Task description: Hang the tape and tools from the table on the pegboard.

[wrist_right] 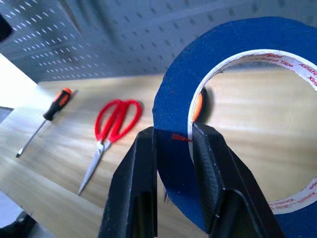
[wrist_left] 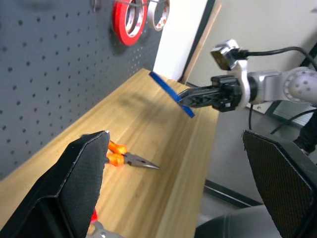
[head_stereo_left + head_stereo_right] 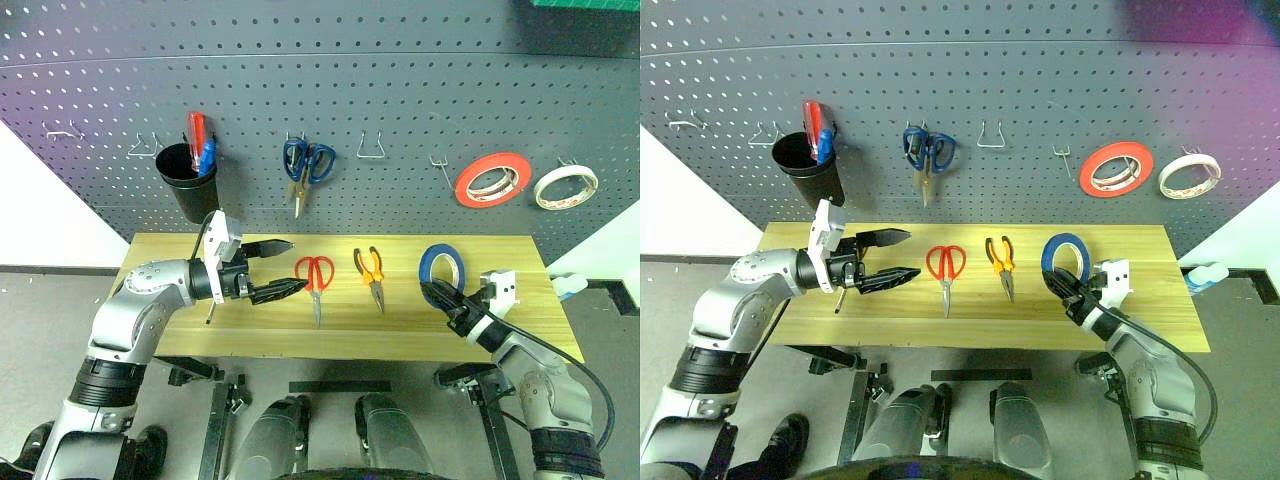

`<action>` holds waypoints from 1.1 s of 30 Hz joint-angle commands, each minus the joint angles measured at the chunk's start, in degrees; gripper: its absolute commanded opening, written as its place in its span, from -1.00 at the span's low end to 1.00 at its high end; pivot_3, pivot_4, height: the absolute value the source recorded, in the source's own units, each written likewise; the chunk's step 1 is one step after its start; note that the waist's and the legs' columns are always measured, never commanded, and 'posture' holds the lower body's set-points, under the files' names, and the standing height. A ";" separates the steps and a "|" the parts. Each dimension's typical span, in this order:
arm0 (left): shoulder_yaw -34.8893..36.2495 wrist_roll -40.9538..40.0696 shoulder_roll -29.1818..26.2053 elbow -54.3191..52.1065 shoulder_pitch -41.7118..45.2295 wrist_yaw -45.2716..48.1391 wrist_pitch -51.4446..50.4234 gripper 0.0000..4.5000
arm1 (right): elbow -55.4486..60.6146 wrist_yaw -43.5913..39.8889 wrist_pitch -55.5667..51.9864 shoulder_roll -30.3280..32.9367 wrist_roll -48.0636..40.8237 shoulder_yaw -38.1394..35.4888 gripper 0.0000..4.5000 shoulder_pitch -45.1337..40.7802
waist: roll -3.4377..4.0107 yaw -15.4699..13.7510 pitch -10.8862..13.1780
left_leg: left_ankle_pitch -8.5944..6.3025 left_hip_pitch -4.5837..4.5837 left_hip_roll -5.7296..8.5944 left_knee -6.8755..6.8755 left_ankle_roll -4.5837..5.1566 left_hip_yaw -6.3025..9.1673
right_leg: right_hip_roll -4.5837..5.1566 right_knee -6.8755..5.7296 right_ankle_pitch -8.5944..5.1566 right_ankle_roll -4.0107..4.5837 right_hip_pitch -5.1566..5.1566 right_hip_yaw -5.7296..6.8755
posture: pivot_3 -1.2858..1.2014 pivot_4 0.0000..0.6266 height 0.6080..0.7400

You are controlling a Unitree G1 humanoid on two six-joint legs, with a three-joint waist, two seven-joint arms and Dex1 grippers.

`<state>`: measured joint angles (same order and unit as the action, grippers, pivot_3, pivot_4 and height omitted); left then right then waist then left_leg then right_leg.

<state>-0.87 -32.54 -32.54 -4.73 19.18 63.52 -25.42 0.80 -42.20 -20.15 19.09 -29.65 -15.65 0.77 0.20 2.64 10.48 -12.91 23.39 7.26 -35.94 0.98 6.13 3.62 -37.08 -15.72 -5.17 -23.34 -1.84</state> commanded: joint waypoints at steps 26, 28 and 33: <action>2.24 -1.38 0.02 -1.86 2.14 -0.46 -0.07 1.00 | 4.50 3.41 9.41 -0.88 -1.83 1.94 -0.71 -12.77 | 0.06 0.67 -1.47 | 0.19 -0.03 0.00 -0.08 -0.01 -0.03 | -0.06 -0.17 0.07 0.04 -0.02 0.01 | -0.08 -0.74 1.00; 2.28 -1.50 0.11 -2.28 2.02 -0.66 -0.35 1.00 | 2.16 3.07 10.35 -0.95 -1.20 2.25 -0.71 -14.32 | 0.07 0.79 -1.63 | 0.19 -0.04 0.00 -0.09 -0.01 -0.03 | -0.06 -0.17 0.07 0.04 0.00 0.01 | -0.07 -0.74 1.00; 3.22 -2.51 -0.28 -3.69 1.08 -1.12 -1.71 1.00 | -6.41 4.38 15.26 -0.56 3.53 2.71 -0.71 -18.71 | 0.07 0.86 -1.66 | 0.20 -0.04 0.00 -0.13 0.00 -0.03 | -0.06 -0.20 0.08 0.05 0.00 0.01 | -0.06 -0.74 1.00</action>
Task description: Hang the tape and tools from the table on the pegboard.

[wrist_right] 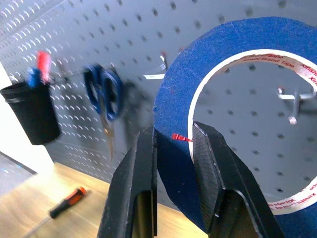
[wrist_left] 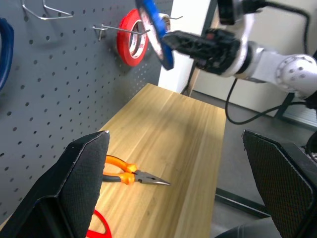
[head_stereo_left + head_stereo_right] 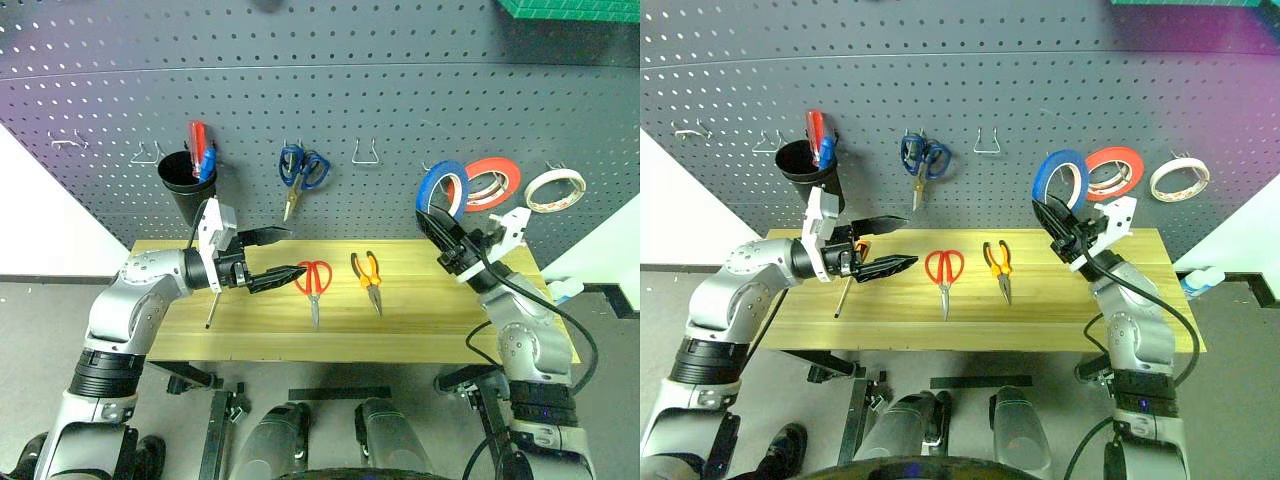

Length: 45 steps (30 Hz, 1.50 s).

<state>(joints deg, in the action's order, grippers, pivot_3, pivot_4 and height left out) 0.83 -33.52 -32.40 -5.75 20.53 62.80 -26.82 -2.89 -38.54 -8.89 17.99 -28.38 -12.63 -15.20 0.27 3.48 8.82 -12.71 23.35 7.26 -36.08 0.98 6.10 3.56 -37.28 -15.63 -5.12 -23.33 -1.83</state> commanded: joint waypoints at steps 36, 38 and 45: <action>10.53 -14.19 1.80 -10.62 -6.43 -9.05 -8.13 1.00 | -15.63 -8.15 6.52 0.27 3.09 1.97 0.99 -3.42 | -0.01 0.40 -0.11 | 0.13 -0.21 -0.01 -0.13 -0.19 0.00 | -0.06 -0.47 0.05 0.09 0.06 -0.05 | -0.03 -0.70 1.00; 11.00 -14.20 1.62 -10.93 -7.16 -9.14 -7.98 1.00 | -12.08 -8.14 4.34 0.79 3.17 2.85 0.99 -1.24 | 0.00 0.36 -0.11 | 0.13 -0.23 -0.01 -0.14 -0.19 0.00 | -0.06 -0.50 0.05 0.09 0.07 -0.06 | -0.03 -0.70 1.00; 12.23 -10.51 0.35 -10.34 -9.42 -9.33 -2.95 1.00 | -8.36 3.54 -6.07 -0.09 11.94 9.15 0.99 0.33 | -0.02 0.34 -0.13 | 0.13 -0.36 -0.02 -0.11 -0.20 -0.02 | -0.06 -0.56 0.03 0.12 0.09 -0.13 | -0.03 -0.65 1.00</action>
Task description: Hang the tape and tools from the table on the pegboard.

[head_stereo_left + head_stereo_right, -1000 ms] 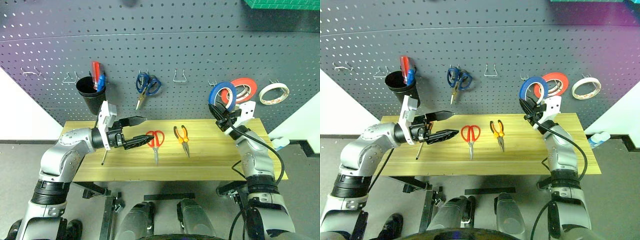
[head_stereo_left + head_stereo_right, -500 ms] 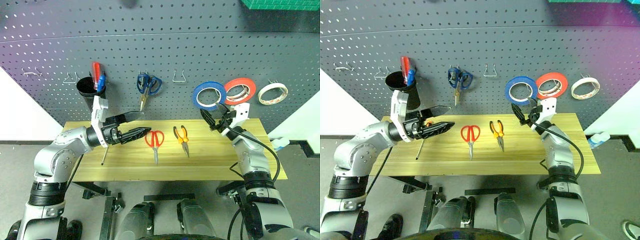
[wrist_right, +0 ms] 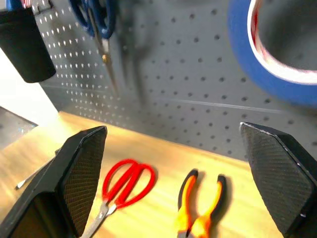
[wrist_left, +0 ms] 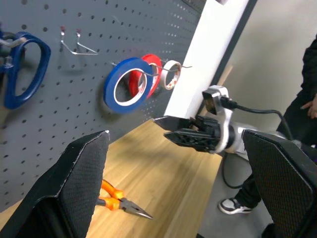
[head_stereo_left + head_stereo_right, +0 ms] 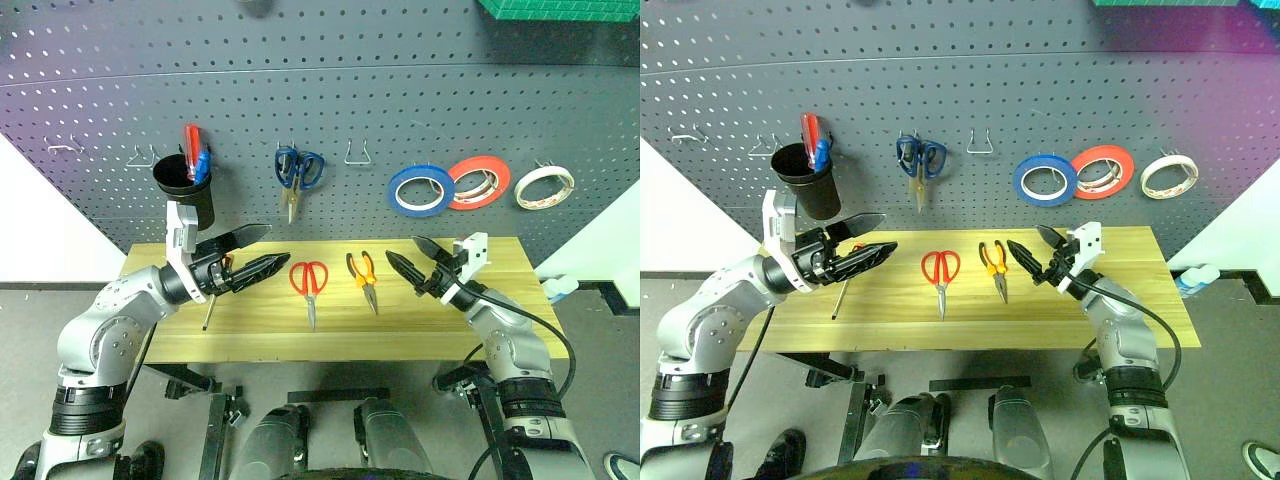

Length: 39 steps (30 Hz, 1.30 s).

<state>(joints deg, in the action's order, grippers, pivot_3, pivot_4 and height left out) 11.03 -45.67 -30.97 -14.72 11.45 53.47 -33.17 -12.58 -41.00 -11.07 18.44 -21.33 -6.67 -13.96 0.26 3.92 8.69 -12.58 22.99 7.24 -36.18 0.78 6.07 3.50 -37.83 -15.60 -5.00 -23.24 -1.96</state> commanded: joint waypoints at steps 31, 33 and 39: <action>5.98 2.41 -3.60 -7.86 -10.64 -3.71 5.96 1.00 | -12.30 36.48 -29.83 -13.97 17.68 6.77 0.99 -19.28 | -0.08 -2.87 0.26 | -0.01 -0.07 -0.05 0.26 0.02 -0.09 | -0.01 0.16 -0.12 0.23 -0.12 -0.11 | 0.04 -0.41 1.00; 5.75 2.73 -3.53 -8.05 -10.56 -3.86 6.17 1.00 | -12.50 36.59 -31.58 -14.68 17.16 6.16 0.99 -19.36 | -0.07 -2.90 0.27 | -0.01 -0.08 -0.05 0.27 0.03 -0.09 | -0.01 0.21 -0.13 0.23 -0.12 -0.11 | 0.04 -0.41 1.00; 5.50 2.27 -3.27 -8.83 -10.84 -4.23 5.80 1.00 | -15.76 37.67 -32.00 -15.28 18.09 6.15 0.99 -20.78 | -0.05 -2.91 0.43 | -0.03 -0.07 -0.05 0.34 0.06 -0.08 | 0.00 0.35 -0.13 0.24 -0.13 -0.10 | 0.05 -0.40 1.00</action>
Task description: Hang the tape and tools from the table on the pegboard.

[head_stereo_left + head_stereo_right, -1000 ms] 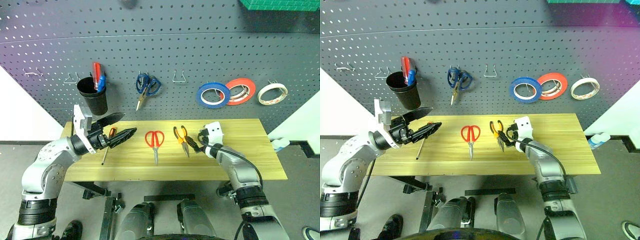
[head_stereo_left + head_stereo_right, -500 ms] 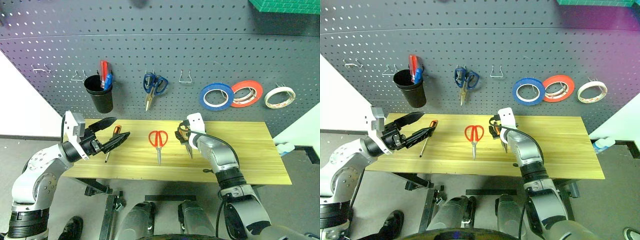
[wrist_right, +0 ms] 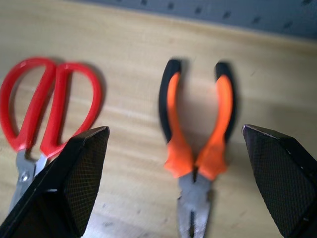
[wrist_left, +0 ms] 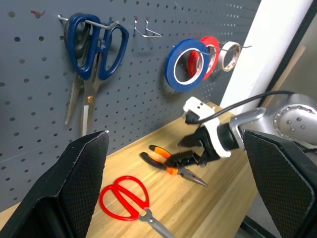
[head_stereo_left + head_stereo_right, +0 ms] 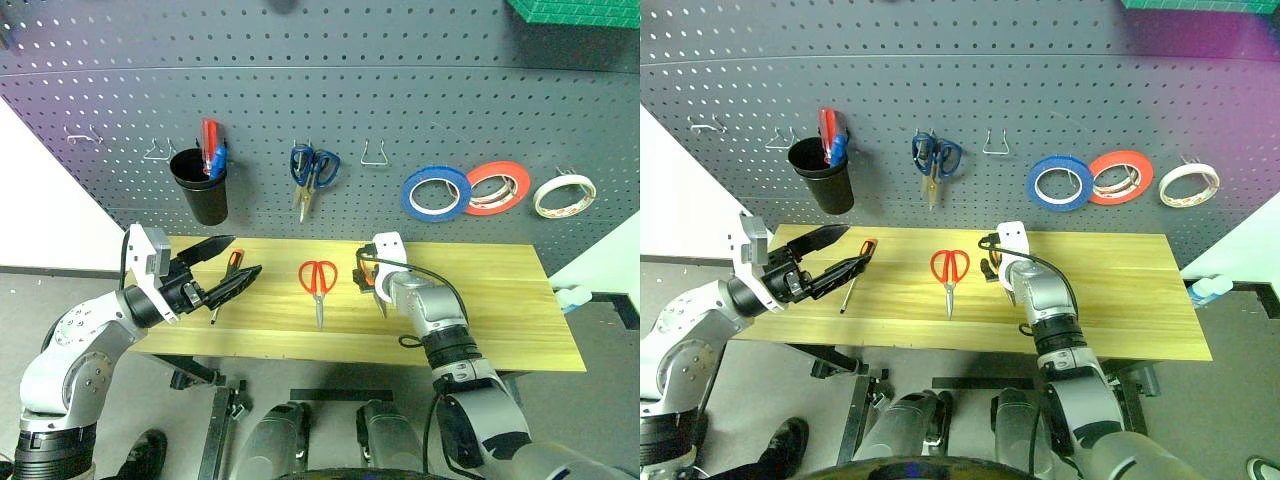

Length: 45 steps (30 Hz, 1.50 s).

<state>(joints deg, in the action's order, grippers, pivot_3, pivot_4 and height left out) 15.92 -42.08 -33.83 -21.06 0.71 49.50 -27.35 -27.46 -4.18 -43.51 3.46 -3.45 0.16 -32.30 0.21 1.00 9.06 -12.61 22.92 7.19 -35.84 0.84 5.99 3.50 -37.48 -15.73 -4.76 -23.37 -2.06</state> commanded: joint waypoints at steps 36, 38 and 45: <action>1.93 -5.79 -2.57 -9.29 -4.66 -3.05 -3.13 1.00 | -10.50 3.58 5.37 0.35 3.08 -1.09 0.99 -5.92 | -0.51 -0.01 3.65 | 0.02 0.43 -0.06 0.61 -0.02 0.01 | 0.02 0.40 -0.02 0.04 -0.34 0.00 | 0.07 -0.13 1.00; 2.01 -5.96 -2.62 -9.50 -4.79 -3.24 -3.18 1.00 | -11.03 3.65 5.66 0.47 3.29 -1.11 0.99 -6.28 | -0.57 0.01 3.90 | 0.02 0.43 -0.06 0.61 -0.02 0.01 | 0.02 0.41 -0.02 0.04 -0.34 0.00 | 0.07 -0.11 1.00; 2.30 -5.95 -2.79 -10.16 -5.80 -3.21 -2.90 1.00 | -11.24 4.02 5.38 0.48 3.71 -0.88 0.75 -5.81 | -0.66 -0.03 4.48 | 0.02 0.47 -0.06 0.69 -0.02 0.01 | 0.02 0.47 0.00 0.01 -0.39 0.00 | 0.08 -0.09 1.00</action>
<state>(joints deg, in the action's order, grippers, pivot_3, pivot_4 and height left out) 16.65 -46.99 -35.92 -29.34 -4.62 46.03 -30.86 -38.49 -0.84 -37.89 3.63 -0.27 -0.53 -38.40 -0.46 0.97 13.54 -12.59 23.39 7.13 -35.16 0.82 6.00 3.52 -37.01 -15.74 -4.74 -23.77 -2.06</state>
